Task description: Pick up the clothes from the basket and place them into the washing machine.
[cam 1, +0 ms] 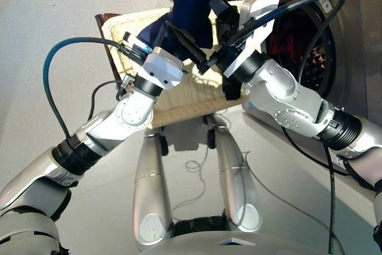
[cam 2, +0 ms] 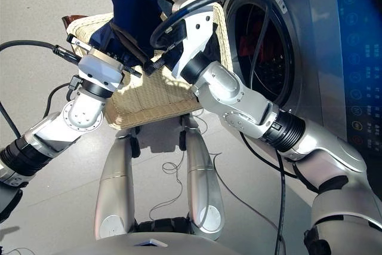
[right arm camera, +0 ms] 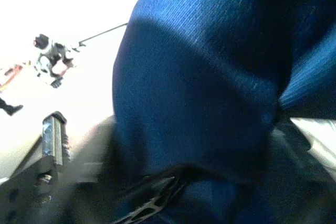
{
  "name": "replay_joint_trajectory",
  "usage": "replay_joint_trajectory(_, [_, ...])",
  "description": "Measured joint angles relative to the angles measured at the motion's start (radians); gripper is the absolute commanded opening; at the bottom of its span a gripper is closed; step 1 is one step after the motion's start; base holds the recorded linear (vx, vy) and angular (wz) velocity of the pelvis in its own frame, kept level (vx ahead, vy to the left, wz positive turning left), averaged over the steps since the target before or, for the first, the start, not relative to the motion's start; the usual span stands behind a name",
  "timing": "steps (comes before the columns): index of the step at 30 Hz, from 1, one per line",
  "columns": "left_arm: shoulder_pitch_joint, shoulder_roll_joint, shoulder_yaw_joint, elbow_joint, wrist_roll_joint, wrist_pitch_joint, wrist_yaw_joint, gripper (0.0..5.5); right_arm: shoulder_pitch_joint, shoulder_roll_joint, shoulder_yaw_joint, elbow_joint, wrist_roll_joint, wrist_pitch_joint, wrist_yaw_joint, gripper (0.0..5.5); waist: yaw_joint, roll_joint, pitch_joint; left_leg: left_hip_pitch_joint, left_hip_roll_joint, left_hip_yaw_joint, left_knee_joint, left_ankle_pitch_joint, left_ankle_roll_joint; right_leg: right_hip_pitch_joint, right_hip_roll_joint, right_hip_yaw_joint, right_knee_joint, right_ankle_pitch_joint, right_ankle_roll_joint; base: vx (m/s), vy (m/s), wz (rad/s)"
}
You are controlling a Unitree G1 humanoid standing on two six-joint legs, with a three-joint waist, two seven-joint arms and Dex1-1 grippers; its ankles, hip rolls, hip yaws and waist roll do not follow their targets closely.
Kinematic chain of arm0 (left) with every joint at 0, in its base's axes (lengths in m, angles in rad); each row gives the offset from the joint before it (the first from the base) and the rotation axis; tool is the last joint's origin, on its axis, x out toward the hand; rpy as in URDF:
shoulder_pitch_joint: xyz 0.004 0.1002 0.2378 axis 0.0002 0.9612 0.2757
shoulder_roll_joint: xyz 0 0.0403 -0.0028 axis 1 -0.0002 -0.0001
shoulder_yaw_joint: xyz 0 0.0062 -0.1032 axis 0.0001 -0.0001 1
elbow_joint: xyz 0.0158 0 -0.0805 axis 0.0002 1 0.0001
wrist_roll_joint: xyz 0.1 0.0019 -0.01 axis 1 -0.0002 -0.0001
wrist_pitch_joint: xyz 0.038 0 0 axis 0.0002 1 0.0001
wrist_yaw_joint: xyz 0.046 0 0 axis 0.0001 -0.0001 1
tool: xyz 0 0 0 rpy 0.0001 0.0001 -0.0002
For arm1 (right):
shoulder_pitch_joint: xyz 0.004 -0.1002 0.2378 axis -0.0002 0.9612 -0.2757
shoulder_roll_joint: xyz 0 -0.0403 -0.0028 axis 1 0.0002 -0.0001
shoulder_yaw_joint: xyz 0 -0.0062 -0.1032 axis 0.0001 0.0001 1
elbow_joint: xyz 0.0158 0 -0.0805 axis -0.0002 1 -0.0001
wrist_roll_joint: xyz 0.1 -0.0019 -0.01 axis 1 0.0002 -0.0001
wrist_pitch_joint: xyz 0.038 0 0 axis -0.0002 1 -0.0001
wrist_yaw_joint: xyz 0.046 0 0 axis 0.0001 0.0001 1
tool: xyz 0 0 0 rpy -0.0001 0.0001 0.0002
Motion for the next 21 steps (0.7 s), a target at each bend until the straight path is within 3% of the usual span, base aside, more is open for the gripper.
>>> replay_joint_trajectory(6, [-0.019, -0.006, -0.009, 0.000, 0.000, 0.030, 0.038, 0.00, 0.004, 0.017, -0.002, -0.003, -0.084, -0.019, -0.044, 0.00, 0.000, 0.000, 0.000, -0.010, 0.000, -0.001, 0.009, 0.000, 0.000, -0.008, -0.001, -0.001, 0.006, 0.000, 0.000, 0.000, 0.000, 0.000])
replay_joint_trajectory(20, [-0.031, -0.028, -0.014, 0.001, 0.000, 0.030, 0.059, 0.00, 0.030, 0.043, -0.032, -0.011, -0.154, -0.020, -0.076, 0.00, 0.000, 0.000, 0.000, -0.018, -0.001, -0.002, 0.017, 0.000, 0.001, -0.016, -0.002, -0.001, 0.017, 0.000, 0.000, 0.000, 0.000, 0.000])
replay_joint_trajectory(21, [-0.033, -0.029, -0.018, 0.001, 0.000, 0.030, 0.059, 1.29, 0.043, 0.051, -0.041, -0.011, -0.172, -0.021, -0.080, 0.00, 0.000, 0.000, 0.000, -0.018, -0.001, -0.001, 0.017, 0.000, 0.001, -0.016, -0.003, -0.001, 0.017, 0.000, 0.000, 0.000, 0.000, 0.000])
